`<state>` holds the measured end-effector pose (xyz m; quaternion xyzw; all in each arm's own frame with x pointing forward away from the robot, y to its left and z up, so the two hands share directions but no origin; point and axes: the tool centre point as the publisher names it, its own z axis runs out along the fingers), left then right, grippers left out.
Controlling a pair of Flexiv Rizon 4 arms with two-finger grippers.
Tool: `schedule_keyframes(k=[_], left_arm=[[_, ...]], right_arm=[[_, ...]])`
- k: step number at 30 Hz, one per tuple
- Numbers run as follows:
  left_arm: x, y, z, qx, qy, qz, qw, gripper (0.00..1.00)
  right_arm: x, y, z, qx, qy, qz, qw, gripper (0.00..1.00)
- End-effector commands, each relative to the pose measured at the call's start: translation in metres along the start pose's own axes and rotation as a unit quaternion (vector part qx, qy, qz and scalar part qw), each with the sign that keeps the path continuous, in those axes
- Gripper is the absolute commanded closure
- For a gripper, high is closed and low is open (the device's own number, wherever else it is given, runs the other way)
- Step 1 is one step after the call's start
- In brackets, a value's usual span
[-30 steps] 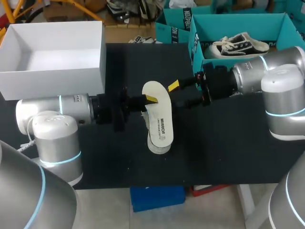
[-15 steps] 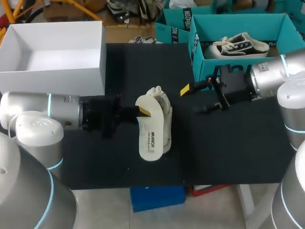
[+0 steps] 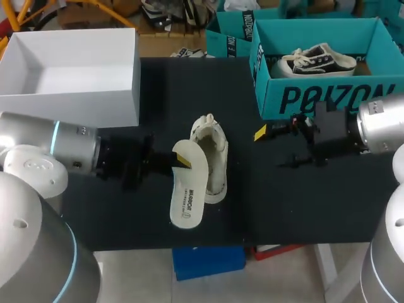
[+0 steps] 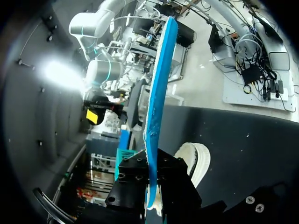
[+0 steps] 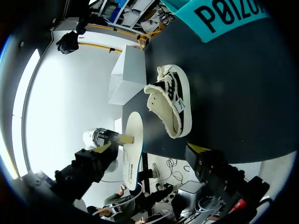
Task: Take the shoe out of the shoebox, open the shoe tongue, remove and reinsert the insole, then place the shoe into the shoebox
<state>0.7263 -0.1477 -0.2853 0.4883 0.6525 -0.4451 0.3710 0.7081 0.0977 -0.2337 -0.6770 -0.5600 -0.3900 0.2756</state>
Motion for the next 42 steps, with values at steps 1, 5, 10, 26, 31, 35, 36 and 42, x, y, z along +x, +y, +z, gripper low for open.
schedule_keyframes(k=[1, 5, 10, 26, 31, 35, 36, 42], left_arm=[[0.004, -0.008, -0.002, 0.006, 0.016, -0.003, 1.0, 1.0], [0.01, -0.016, 0.0, 0.014, 0.023, -0.006, 1.0, 1.0], [0.015, -0.018, 0.001, 0.019, 0.029, -0.009, 0.999, 1.0], [0.018, -0.018, 0.007, 0.047, 0.077, -0.016, 0.996, 1.0], [0.02, -0.01, 0.012, 0.057, 0.107, -0.018, 0.992, 1.0], [0.023, 0.001, 0.019, 0.064, 0.127, -0.016, 0.99, 1.0], [0.023, 0.004, 0.02, 0.064, 0.13, -0.016, 0.989, 1.0], [0.028, 0.021, 0.032, 0.076, 0.142, -0.022, 0.987, 1.0]], right_arm=[[0.0, -0.027, -0.019, -0.088, -0.003, 0.003, 0.996, 0.0], [0.0, -0.037, -0.027, -0.107, -0.009, 0.006, 0.994, 0.0], [-0.001, -0.045, -0.033, -0.118, -0.012, 0.01, 0.993, 0.0], [-0.001, -0.052, -0.039, -0.128, -0.012, 0.021, 0.991, 0.0], [-0.001, -0.052, -0.039, -0.128, -0.012, 0.021, 0.991, 0.0], [-0.001, -0.052, -0.039, -0.128, -0.012, 0.021, 0.991, 0.0], [-0.001, -0.052, -0.039, -0.128, -0.012, 0.021, 0.991, 0.0], [-0.001, -0.052, -0.039, -0.128, -0.012, 0.021, 0.991, 0.0]])
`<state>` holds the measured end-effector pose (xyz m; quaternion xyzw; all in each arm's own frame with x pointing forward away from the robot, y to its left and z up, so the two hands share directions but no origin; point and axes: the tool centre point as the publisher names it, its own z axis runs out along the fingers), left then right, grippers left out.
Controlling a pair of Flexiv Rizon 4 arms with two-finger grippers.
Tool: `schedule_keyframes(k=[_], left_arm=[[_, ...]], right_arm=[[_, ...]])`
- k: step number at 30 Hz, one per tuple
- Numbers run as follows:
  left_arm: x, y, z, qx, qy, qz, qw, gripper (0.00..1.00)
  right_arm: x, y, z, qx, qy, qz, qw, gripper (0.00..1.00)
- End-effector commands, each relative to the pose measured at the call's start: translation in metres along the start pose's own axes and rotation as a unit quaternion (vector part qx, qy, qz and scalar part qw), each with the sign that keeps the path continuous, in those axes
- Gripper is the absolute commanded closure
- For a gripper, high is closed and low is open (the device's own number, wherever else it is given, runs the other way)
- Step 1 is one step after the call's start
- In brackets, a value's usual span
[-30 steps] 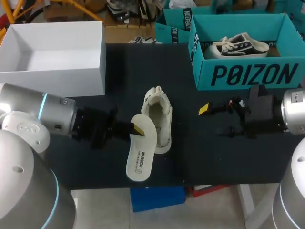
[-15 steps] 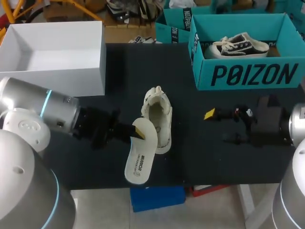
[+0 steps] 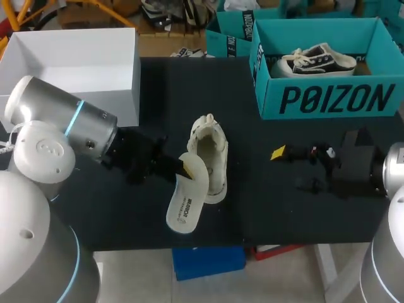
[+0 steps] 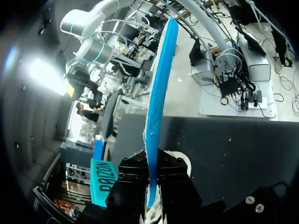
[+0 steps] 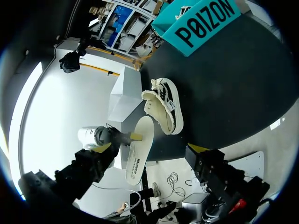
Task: Take the shoe out of the shoebox, open the shoe tongue, remove and reinsert the insole, then place the shoe into the shoebox
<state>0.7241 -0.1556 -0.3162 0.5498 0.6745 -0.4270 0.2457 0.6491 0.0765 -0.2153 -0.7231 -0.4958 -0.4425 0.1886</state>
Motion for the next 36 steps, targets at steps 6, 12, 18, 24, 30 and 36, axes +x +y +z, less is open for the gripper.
schedule_keyframes(k=[6, 12, 18, 24, 30, 36], left_arm=[[-0.001, 0.029, 0.025, 0.028, 0.021, -0.011, 0.999, 1.0], [0.0, 0.04, 0.035, 0.036, 0.029, -0.014, 0.999, 1.0], [0.0, 0.053, 0.042, 0.037, 0.037, -0.015, 0.999, 1.0], [0.001, 0.063, 0.048, 0.039, 0.043, -0.016, 0.998, 1.0], [0.003, 0.075, 0.052, 0.03, 0.05, -0.013, 0.998, 1.0], [0.002, 0.083, 0.056, 0.024, 0.048, -0.013, 0.998, 1.0]], right_arm=[[-0.001, -0.001, 0.001, -0.002, 0.002, 0.0, 1.0, 0.0], [-0.001, -0.001, 0.001, -0.002, 0.002, 0.0, 1.0, 0.0], [-0.001, -0.001, 0.001, -0.002, 0.002, 0.0, 1.0, 0.0], [-0.001, -0.001, 0.001, -0.002, 0.002, 0.0, 1.0, 0.0], [-0.001, -0.001, 0.001, -0.002, 0.002, 0.0, 1.0, 0.0], [-0.001, -0.001, 0.001, -0.002, 0.002, 0.0, 1.0, 0.0]])
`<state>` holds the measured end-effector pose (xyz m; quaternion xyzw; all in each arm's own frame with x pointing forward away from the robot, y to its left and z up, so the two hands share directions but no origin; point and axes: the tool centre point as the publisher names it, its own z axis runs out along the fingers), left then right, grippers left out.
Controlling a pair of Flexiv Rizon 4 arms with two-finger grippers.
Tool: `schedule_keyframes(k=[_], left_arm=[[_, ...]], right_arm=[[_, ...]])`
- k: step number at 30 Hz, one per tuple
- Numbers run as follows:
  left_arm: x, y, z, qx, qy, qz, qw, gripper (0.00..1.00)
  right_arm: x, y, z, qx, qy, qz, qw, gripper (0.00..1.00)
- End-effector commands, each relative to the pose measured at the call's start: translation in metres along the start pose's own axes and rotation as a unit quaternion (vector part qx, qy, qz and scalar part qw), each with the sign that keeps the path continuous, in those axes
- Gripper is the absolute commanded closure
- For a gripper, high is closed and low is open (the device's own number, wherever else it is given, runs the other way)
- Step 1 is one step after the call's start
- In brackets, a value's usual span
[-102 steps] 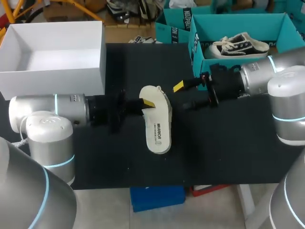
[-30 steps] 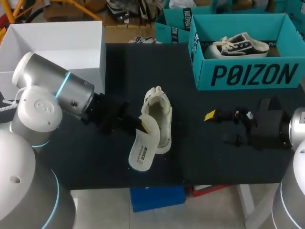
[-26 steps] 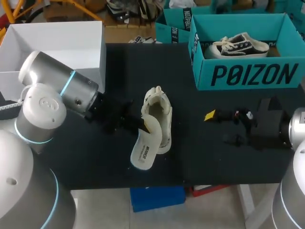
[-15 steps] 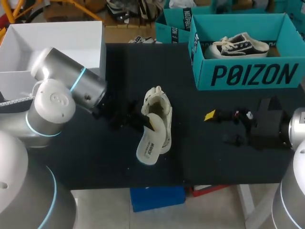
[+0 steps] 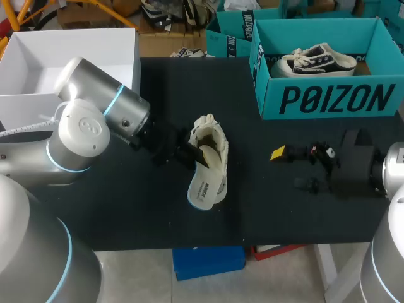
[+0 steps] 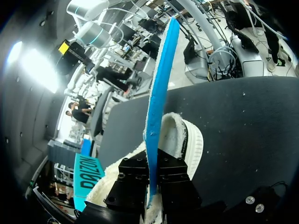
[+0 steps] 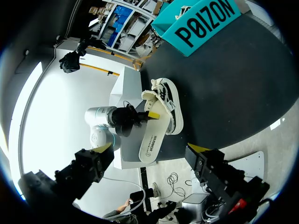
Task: Take the shoe out of the shoebox, open the shoe tongue, remove and reinsert the insole, then place the shoe into the shoebox
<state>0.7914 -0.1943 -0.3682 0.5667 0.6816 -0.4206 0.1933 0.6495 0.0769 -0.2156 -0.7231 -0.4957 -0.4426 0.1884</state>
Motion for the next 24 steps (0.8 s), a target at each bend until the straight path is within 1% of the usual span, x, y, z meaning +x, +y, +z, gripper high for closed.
schedule_keyframes(k=[1, 9, 15, 16, 17, 18, 19, 20, 21, 22, 23, 24], left_arm=[[-0.002, 0.005, 0.006, -0.002, -0.001, 0.0, 1.0, 1.0], [-0.004, 0.015, 0.004, -0.014, -0.005, -0.003, 1.0, 1.0], [-0.006, 0.016, 0.001, -0.019, -0.006, -0.002, 1.0, 1.0], [-0.006, 0.016, 0.0, -0.02, -0.006, -0.001, 1.0, 0.93], [-0.006, 0.016, 0.0, -0.021, -0.006, -0.002, 1.0, 0.71], [-0.006, 0.016, -0.001, -0.022, -0.006, -0.002, 1.0, 0.55], [-0.005, 0.015, -0.002, -0.023, -0.006, -0.002, 1.0, 0.51], [-0.005, 0.015, -0.003, -0.024, -0.006, -0.002, 1.0, 0.39], [-0.005, 0.014, -0.004, -0.024, -0.007, -0.003, 1.0, 0.2], [-0.005, 0.012, -0.004, -0.025, -0.008, -0.003, 1.0, 0.07], [-0.006, 0.01, -0.005, -0.025, -0.009, -0.002, 1.0, 0.02], [-0.007, 0.008, -0.006, -0.023, -0.012, -0.001, 1.0, 0.02]], right_arm=[[-0.001, -0.001, 0.0, -0.002, 0.002, 0.0, 1.0, 0.0], [-0.001, -0.001, 0.0, -0.002, 0.002, 0.0, 1.0, 0.0], [-0.001, -0.001, 0.0, -0.002, 0.002, 0.0, 1.0, 0.0], [-0.001, -0.001, 0.0, -0.002, 0.002, 0.0, 1.0, 0.0], [-0.001, -0.001, 0.0, -0.002, 0.002, 0.0, 1.0, 0.0], [-0.001, -0.001, 0.0, -0.002, 0.002, 0.0, 1.0, 0.0], [-0.001, -0.001, 0.0, -0.002, 0.002, 0.0, 1.0, 0.0], [-0.001, -0.001, 0.0, -0.002, 0.002, 0.0, 1.0, 0.0], [-0.001, -0.001, 0.0, -0.002, 0.002, 0.0, 1.0, 0.0], [-0.001, -0.001, 0.0, -0.002, 0.002, 0.0, 1.0, 0.0], [-0.001, -0.001, 0.0, -0.002, 0.002, 0.0, 1.0, 0.0], [-0.001, -0.001, 0.0, -0.002, 0.002, 0.0, 1.0, 0.0]])
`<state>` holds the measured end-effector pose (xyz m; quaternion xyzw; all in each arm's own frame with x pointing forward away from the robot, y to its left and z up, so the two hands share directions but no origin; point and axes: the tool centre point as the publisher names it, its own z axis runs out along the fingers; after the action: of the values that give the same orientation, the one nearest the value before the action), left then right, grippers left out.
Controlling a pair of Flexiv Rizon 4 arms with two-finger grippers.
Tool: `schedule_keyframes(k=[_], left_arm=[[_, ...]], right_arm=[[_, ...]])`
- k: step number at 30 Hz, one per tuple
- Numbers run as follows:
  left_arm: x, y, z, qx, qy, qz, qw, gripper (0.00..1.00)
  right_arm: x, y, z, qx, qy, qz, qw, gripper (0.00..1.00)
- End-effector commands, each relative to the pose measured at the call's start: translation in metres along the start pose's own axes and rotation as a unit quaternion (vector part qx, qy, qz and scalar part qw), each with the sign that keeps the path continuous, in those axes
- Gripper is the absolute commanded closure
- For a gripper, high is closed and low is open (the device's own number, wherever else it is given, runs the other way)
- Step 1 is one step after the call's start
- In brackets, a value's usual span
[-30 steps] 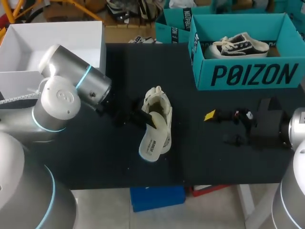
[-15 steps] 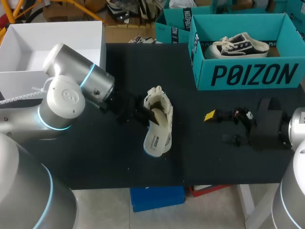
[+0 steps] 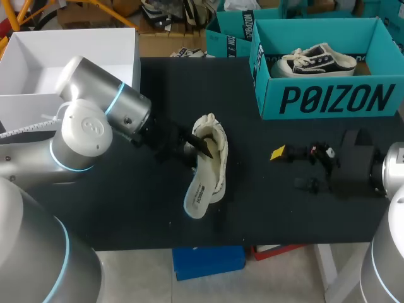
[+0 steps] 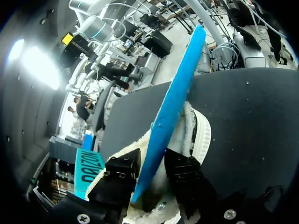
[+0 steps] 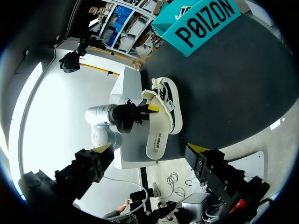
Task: Take the shoe out of the shoebox, open the shoe tongue, remove and reinsert the insole, then place the shoe into the shoebox
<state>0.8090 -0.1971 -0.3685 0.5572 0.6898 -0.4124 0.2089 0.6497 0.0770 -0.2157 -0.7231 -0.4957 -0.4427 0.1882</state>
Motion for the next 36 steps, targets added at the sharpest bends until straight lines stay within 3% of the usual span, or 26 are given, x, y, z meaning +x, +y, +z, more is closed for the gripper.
schedule_keyframes(k=[1, 8, 10, 11, 12, 13, 36], left_arm=[[-0.001, -0.009, -0.005, -0.002, -0.005, 0.002, 1.0, 0.02], [-0.009, -0.024, -0.008, 0.011, -0.011, 0.018, 1.0, 0.06], [-0.009, -0.027, -0.008, 0.014, -0.011, 0.021, 1.0, 0.16], [-0.009, -0.028, -0.009, 0.015, -0.011, 0.021, 1.0, 0.43], [-0.008, -0.028, -0.009, 0.016, -0.01, 0.022, 1.0, 0.6], [-0.006, -0.028, -0.009, 0.018, -0.009, 0.021, 1.0, 0.97], [0.0, -0.037, -0.007, 0.056, -0.034, -0.006, 0.998, 1.0]], right_arm=[[-0.001, -0.001, 0.0, -0.002, 0.002, 0.0, 1.0, 0.0], [-0.001, -0.001, 0.0, -0.002, 0.002, 0.0, 1.0, 0.0], [-0.001, -0.001, 0.0, -0.002, 0.002, 0.0, 1.0, 0.0], [-0.001, -0.001, 0.0, -0.002, 0.002, 0.0, 1.0, 0.0], [-0.001, -0.001, 0.0, -0.002, 0.002, 0.0, 1.0, 0.0], [-0.001, -0.001, 0.0, -0.002, 0.002, 0.0, 1.0, 0.0], [-0.001, -0.001, 0.0, -0.002, 0.002, 0.0, 1.0, 0.0]])
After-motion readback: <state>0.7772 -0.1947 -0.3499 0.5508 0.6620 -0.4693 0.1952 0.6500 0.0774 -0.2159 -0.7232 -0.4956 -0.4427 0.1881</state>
